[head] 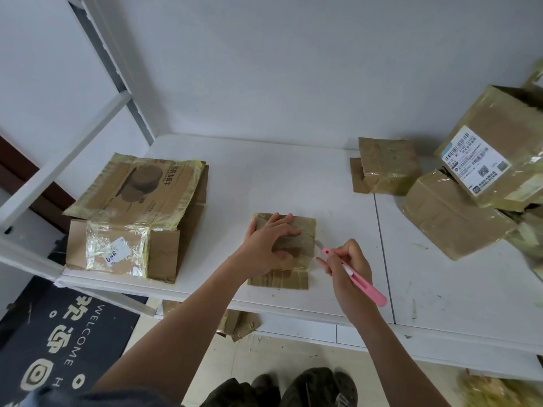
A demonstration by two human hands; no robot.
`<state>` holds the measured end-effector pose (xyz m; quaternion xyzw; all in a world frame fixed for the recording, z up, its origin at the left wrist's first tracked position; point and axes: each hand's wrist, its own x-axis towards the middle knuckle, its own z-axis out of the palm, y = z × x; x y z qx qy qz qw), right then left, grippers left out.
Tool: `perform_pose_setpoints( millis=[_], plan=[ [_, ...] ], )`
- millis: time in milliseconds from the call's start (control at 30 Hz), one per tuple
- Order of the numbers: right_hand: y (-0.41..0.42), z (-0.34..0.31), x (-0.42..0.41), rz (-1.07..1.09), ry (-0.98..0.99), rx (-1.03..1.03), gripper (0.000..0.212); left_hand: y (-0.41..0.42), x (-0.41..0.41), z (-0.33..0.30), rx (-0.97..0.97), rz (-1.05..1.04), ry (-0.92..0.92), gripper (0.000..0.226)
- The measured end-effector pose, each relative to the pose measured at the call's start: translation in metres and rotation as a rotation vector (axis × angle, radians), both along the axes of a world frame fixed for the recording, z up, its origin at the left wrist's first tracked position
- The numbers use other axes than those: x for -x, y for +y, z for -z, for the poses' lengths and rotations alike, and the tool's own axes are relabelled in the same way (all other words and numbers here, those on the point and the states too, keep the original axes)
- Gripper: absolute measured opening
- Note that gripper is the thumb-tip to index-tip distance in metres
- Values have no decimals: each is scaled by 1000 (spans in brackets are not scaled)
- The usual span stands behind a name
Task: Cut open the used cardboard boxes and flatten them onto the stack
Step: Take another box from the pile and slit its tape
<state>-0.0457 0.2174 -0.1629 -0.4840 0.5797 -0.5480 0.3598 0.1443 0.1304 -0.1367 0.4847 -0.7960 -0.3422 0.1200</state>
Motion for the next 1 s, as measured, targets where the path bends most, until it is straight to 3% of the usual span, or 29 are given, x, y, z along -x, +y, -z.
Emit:
perform_pose_setpoints(
  millis=[300,400,533,667,733,833,900,1000],
  plan=[
    [9,-12,6,-72,81,3,18,1,-1,-6,3,27,-31,57],
    [4,-16,23,82,146,43,16,2,-5,-9,3,90,-47,59],
    [-4,-1,58,115,791,-69,12,-1,-14,-14,80,167,-142,56],
    [-14,6,76,-107,1140,-517,53,-5,-21,-21,183,150,-256,60],
    [-21,1,70,-152,1138,-592,68,-1,-26,-24,89,68,-155,63],
    [-34,-14,46,-61,889,-290,49,3,-30,-27,2,-207,14,59],
    [-47,-29,21,-119,705,-67,41,1,-29,-25,-2,-412,-34,62],
    [-63,-43,-16,-278,624,27,38,-1,-23,-18,-119,-551,16,75]
  ],
)
